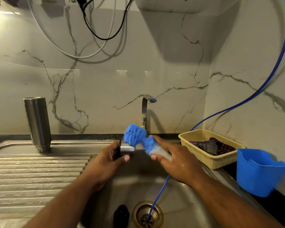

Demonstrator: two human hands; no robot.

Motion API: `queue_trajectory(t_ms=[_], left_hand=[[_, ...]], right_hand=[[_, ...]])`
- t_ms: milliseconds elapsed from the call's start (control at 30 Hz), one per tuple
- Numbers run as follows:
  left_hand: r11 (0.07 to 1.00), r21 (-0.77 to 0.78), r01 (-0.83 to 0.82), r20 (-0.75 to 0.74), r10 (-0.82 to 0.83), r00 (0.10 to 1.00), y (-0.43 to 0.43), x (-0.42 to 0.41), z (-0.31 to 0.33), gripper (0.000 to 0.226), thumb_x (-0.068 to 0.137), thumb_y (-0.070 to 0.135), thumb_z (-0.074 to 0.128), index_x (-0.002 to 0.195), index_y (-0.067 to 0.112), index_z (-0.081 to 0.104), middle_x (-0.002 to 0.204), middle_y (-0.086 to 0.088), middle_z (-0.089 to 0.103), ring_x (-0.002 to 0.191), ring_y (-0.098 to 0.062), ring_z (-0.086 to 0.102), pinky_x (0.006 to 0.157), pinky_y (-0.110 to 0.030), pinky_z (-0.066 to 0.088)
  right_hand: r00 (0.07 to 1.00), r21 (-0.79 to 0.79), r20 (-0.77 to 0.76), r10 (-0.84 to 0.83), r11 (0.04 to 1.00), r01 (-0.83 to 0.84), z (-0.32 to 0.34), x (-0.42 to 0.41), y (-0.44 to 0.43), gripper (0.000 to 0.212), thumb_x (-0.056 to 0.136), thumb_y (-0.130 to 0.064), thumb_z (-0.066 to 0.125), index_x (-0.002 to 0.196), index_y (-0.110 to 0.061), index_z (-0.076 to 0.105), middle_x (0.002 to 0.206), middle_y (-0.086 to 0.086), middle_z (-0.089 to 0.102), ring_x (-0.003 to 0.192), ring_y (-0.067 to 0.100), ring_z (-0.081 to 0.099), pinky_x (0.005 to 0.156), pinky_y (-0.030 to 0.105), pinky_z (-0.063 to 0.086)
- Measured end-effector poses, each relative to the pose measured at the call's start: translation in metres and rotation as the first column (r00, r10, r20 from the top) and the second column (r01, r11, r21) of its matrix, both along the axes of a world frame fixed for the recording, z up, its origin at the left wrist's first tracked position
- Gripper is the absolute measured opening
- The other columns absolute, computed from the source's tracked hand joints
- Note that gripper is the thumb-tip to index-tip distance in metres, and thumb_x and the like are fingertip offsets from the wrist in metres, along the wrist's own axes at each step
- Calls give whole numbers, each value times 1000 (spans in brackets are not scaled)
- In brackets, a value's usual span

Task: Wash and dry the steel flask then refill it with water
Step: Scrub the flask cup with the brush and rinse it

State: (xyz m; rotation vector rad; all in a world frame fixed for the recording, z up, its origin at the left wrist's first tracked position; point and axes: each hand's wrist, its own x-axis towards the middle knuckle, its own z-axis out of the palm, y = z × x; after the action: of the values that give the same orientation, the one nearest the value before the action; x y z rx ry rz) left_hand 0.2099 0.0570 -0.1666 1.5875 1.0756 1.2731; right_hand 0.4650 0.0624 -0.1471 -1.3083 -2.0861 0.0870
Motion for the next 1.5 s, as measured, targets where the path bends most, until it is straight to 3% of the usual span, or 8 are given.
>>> queue_trajectory(t_ms=[133,267,367,533,900,1133,1267,1500], left_hand=[[1000,-5,-14,-5,14,1000,-6,5,6,33,92,1,66,120,17,64,106,1,77,100,-12,73,80,-22,59],[1000,14,25,104,-26,994,-8,4,11,34,89,9,69,121,20,66,111,-5,76,106,-20,72,92,-34,58],[1000,18,5,140,-8,990,-8,6,9,34,85,23,72,118,20,68,111,-7,75,109,-24,70,99,-41,55],[998,62,-15,10,15,1000,-3,5,6,23,91,16,70,114,18,71,99,-3,76,90,-14,70,79,-23,54],[999,43,34,56,-36,998,-2,2,9,30,86,17,72,115,9,71,109,-12,76,107,-25,71,91,-27,57],[998,46,42,149,-48,988,-3,5,8,35,88,16,67,121,5,64,99,-10,76,81,-11,69,68,-17,52],[997,44,57,125,-62,990,-2,2,6,30,90,6,66,119,2,62,110,-14,75,103,-23,71,84,-24,58],[997,62,38,41,-41,998,-3,2,8,32,93,1,64,124,7,62,113,-10,75,110,-24,70,91,-27,57]], right_hand=[[994,20,99,47,999,-49,-1,-2,-3,68,91,-70,53,146,-70,13,137,-17,61,112,4,59,90,33,53],[998,28,-56,-13,999,15,0,-2,0,67,91,-67,56,150,-62,23,133,-14,65,112,7,62,92,35,55],[999,13,-41,19,1000,-18,0,-1,-4,63,89,-70,55,140,-75,19,137,-16,62,114,5,60,94,35,54],[998,-14,-50,-44,999,43,2,1,0,67,92,-62,59,151,-58,27,133,-11,65,111,10,62,87,29,50],[995,-39,-95,37,998,-41,0,4,-2,71,87,-71,57,148,-65,22,137,-16,62,118,6,60,99,38,53],[993,-31,-116,-8,999,4,-2,7,1,72,89,-65,60,152,-57,26,138,-15,62,118,6,61,100,37,53],[996,-22,-52,69,997,-70,0,3,-3,72,85,-75,52,145,-71,14,138,-20,61,117,5,60,97,40,55],[999,16,-16,51,999,-50,3,3,-7,72,90,-68,56,151,-62,19,137,-15,62,117,6,59,98,35,52]])
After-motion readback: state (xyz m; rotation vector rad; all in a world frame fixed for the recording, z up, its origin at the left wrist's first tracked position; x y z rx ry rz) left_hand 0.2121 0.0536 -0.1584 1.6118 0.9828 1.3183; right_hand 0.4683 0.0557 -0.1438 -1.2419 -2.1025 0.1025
